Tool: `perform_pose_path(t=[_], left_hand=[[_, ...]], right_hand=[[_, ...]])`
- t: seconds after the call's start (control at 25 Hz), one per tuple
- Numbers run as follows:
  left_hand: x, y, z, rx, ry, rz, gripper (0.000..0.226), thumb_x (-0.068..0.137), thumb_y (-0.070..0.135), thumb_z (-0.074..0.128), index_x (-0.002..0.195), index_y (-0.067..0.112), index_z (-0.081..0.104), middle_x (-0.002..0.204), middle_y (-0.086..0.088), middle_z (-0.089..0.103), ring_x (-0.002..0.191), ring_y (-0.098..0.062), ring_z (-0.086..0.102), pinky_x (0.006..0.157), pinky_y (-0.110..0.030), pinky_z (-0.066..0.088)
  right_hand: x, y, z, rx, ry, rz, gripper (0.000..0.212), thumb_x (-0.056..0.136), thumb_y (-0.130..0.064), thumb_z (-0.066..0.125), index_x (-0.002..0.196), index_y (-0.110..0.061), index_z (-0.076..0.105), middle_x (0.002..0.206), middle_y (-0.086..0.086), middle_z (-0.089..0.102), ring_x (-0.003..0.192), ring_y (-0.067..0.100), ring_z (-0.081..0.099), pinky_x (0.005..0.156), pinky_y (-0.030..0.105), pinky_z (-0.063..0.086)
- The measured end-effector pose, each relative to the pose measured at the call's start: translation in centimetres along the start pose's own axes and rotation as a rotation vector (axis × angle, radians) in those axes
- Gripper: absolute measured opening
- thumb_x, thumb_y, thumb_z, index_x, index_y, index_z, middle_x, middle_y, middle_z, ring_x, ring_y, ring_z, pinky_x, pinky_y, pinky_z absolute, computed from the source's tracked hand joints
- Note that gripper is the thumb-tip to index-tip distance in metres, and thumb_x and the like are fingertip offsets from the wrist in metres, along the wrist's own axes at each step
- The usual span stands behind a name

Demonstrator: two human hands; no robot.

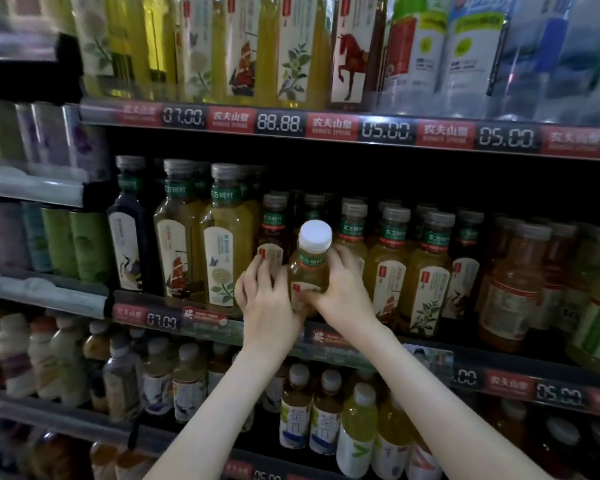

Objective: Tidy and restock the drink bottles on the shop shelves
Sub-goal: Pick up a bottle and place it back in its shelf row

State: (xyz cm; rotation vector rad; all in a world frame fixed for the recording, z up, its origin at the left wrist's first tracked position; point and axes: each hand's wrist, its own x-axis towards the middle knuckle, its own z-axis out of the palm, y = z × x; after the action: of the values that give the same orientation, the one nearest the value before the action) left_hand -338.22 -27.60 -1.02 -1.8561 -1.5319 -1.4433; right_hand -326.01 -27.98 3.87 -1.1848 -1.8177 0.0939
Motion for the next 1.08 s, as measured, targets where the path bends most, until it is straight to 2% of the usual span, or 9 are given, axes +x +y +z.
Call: perform_pose_path(t=[0.16,0.28,0.32,0.4,0.48,0.6,0.72,0.88,1.08], left_hand=[[1.5,-0.6,1.1,0.028,-0.036,0.006,0.058,0.083,0.043,0.043,0.123,0.003,0.055,0.139,-0.023,0.04,0.133,-0.032,0.021,0.105,-0.063,0.025],[2.9,-1.0,1.2,0.026,-0.032,0.039,0.042,0.085,0.041,0.05,0.11,0.009,0.063,0.146,-0.022,0.032,0.136,-0.032,0.018,0.107,-0.059,0.016],[3.3,-1.0,1.3,0.02,-0.024,0.053,0.04,0.084,0.034,0.058,0.115,0.009,0.061,0.147,-0.021,0.031,0.137,-0.032,0.019,0.108,-0.058,0.015],[3.6,-0.9,1.8,0.049,-0.045,0.103,0.06,0.08,0.02,0.069,0.134,0.008,0.047,0.146,-0.018,0.036,0.138,-0.032,0.026,0.108,-0.056,0.018],[3.8,-1.0,2.2,0.108,-0.098,0.168,0.077,0.079,0.02,0.072,0.145,0.013,0.035,0.144,-0.012,0.044,0.139,-0.032,0.03,0.108,-0.057,0.02],[3.6,-1.5,2.7,0.203,-0.185,0.219,0.096,0.071,0.038,0.077,0.149,0.015,0.025,0.148,-0.012,0.039,0.141,-0.036,0.024,0.109,-0.06,0.016],[3.5,-1.5,3.3,0.32,-0.221,0.232,0.117,0.058,0.043,0.084,0.149,0.012,0.018,0.149,-0.016,0.036,0.14,-0.04,0.025,0.106,-0.062,0.022],[2.5,-0.8,3.7,0.276,-0.182,0.193,0.109,0.066,0.025,0.083,0.15,0.012,0.014,0.152,-0.02,0.028,0.14,-0.042,0.022,0.105,-0.062,0.023],[-4.2,0.5,2.2,-0.028,-0.063,0.123,0.054,0.091,0.013,0.045,0.144,0.004,0.035,0.144,-0.022,0.04,0.135,-0.034,0.036,0.109,-0.05,0.034]], right_hand=[[1.5,0.3,-0.1,-0.327,-0.012,0.011,0.07,0.081,-0.037,0.068,0.141,-0.025,0.034,0.14,0.006,0.029,0.126,0.027,0.025,0.106,0.042,0.024],[2.5,0.5,-0.7,-0.422,0.02,-0.033,0.069,0.087,-0.041,0.061,0.145,-0.025,0.028,0.142,0.006,0.033,0.128,0.027,0.025,0.101,0.043,0.025],[2.7,0.8,-0.9,-0.431,0.044,-0.043,0.07,0.088,-0.04,0.061,0.147,-0.022,0.027,0.143,0.007,0.033,0.129,0.028,0.025,0.101,0.044,0.025],[2.5,1.5,-1.2,-0.484,0.105,-0.094,0.075,0.085,-0.034,0.067,0.147,-0.018,0.029,0.143,0.01,0.033,0.127,0.028,0.024,0.1,0.048,0.028],[1.8,2.9,-1.2,-0.602,0.159,-0.175,0.084,0.076,-0.028,0.076,0.147,-0.019,0.031,0.143,0.012,0.032,0.126,0.029,0.024,0.1,0.052,0.031],[0.8,4.9,-2.0,-0.686,0.101,-0.198,0.096,0.076,-0.038,0.075,0.151,-0.03,0.015,0.155,0.008,0.006,0.139,0.029,0.009,0.111,0.048,0.005],[0.4,5.8,-2.6,-0.74,-0.024,-0.189,0.101,0.08,-0.052,0.067,0.152,-0.035,-0.002,0.157,0.004,-0.02,0.146,0.029,0.004,0.11,0.04,-0.019],[-0.3,5.5,-1.7,-0.747,0.041,-0.172,0.1,0.079,-0.05,0.069,0.153,-0.028,0.005,0.16,0.011,-0.001,0.146,0.029,0.008,0.113,0.046,-0.013],[-7.4,5.2,0.8,-0.537,0.152,-0.245,0.067,0.089,-0.033,0.052,0.149,-0.013,0.028,0.153,0.011,0.03,0.142,0.024,0.023,0.115,0.045,0.012]])
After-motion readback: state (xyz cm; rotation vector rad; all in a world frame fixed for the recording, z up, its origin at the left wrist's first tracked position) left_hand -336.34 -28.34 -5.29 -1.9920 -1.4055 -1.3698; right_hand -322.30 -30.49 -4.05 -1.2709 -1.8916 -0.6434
